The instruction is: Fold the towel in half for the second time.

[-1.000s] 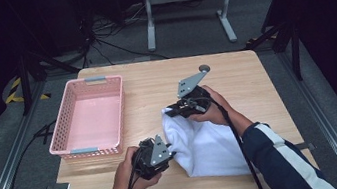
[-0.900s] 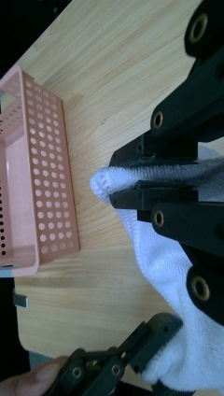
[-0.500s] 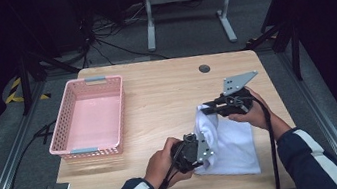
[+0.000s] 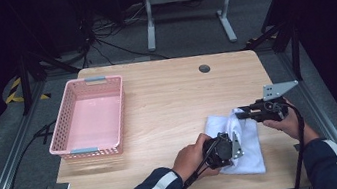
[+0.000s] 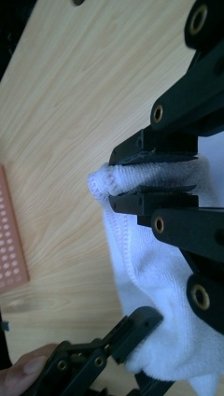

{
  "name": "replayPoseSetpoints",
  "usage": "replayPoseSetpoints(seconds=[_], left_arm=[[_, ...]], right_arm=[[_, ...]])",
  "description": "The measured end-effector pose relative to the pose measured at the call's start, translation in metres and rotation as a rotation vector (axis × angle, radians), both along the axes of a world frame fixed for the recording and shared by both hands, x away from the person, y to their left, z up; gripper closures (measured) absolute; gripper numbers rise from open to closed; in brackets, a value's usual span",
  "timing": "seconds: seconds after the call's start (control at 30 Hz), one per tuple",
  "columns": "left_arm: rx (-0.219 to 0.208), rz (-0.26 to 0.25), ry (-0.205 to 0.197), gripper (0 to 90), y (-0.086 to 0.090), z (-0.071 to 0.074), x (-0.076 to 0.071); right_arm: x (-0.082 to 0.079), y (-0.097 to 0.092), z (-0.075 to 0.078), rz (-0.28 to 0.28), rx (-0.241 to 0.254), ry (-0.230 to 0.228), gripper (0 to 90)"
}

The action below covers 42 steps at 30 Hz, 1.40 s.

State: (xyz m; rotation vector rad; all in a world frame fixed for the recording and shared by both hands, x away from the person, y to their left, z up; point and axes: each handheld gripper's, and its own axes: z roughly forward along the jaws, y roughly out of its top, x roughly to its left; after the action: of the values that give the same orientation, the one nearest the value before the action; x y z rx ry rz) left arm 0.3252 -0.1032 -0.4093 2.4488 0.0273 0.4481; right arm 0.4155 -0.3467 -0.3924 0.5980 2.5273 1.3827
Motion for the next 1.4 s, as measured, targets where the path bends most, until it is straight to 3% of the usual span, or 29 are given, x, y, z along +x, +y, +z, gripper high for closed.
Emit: replayPoseSetpoints(seconds=[0.17, 0.2, 0.27, 0.33, 0.37, 0.43, 0.5, 0.57, 0.63, 0.73, 0.8, 0.9, 0.93, 1.03, 1.13, 1.27, 1.33, 1.4], left_arm=[[-0.072, -0.001, 0.024, 62.5, -0.011, -0.005, 0.004], [-0.096, -0.002, 0.051, 58.4, -0.011, -0.005, 0.004], [-0.142, 0.002, 0.048, 50.6, -0.008, -0.001, 0.003], [-0.206, -0.002, 0.083, 41.0, 0.004, 0.009, 0.003], [-0.216, 0.005, 0.071, 37.5, 0.009, 0.012, 0.003], [-0.222, 0.024, 0.079, 34.8, 0.028, 0.020, 0.003], [-0.211, 0.036, 0.084, 36.6, 0.042, 0.018, 0.001], [-0.189, 0.014, 0.100, 42.0, 0.053, 0.014, 0.000], [-0.150, 0.025, 0.109, 47.2, 0.060, 0.003, 0.000], [-0.123, 0.041, 0.144, 49.7, 0.062, -0.011, 0.004], [-0.116, 0.033, 0.175, 50.1, 0.060, -0.020, 0.007], [-0.130, 0.034, 0.211, 50.8, 0.056, -0.029, 0.008], [-0.119, 0.039, 0.202, 51.4, 0.055, -0.030, 0.008], [-0.118, 0.033, 0.220, 52.7, 0.056, -0.031, 0.009], [-0.123, 0.035, 0.243, 53.1, 0.057, -0.036, 0.010], [-0.137, 0.026, 0.253, 56.1, 0.059, -0.041, 0.009], [-0.138, 0.020, 0.249, 56.2, 0.060, -0.042, 0.009], [-0.137, 0.021, 0.262, 57.0, 0.060, -0.043, 0.008]], right_arm=[[0.001, -0.021, -0.014, -0.057, -0.032, 0.027, 73.8], [0.000, -0.025, -0.016, -0.068, -0.043, 0.030, 72.8], [-0.001, -0.033, -0.020, -0.098, -0.061, 0.037, 69.6], [-0.003, -0.040, -0.022, -0.142, -0.077, 0.038, 63.4], [-0.004, -0.045, -0.023, -0.160, -0.089, 0.048, 61.8], [-0.008, -0.050, -0.023, -0.213, -0.119, 0.041, 57.3], [-0.014, -0.056, -0.019, -0.253, -0.131, 0.032, 55.5], [-0.021, -0.059, -0.014, -0.277, -0.120, 0.017, 56.4], [-0.031, -0.061, -0.005, -0.299, -0.094, -0.003, 57.8], [-0.041, -0.057, 0.004, -0.303, -0.079, -0.016, 59.6], [-0.057, -0.044, 0.011, -0.255, -0.072, -0.029, 61.2], [-0.070, -0.027, 0.012, -0.226, -0.121, -0.039, 60.2], [-0.074, -0.022, 0.012, -0.253, -0.149, -0.040, 60.5], [-0.079, -0.015, 0.007, -0.210, -0.142, -0.029, 60.4], [-0.081, -0.008, -0.009, -0.188, -0.205, 0.006, 61.1], [-0.076, -0.014, -0.035, -0.251, -0.279, 0.058, 59.6], [-0.074, -0.018, -0.044, -0.262, -0.255, 0.099, 59.6], [-0.074, -0.018, -0.049, -0.266, -0.243, 0.106, 59.8]])
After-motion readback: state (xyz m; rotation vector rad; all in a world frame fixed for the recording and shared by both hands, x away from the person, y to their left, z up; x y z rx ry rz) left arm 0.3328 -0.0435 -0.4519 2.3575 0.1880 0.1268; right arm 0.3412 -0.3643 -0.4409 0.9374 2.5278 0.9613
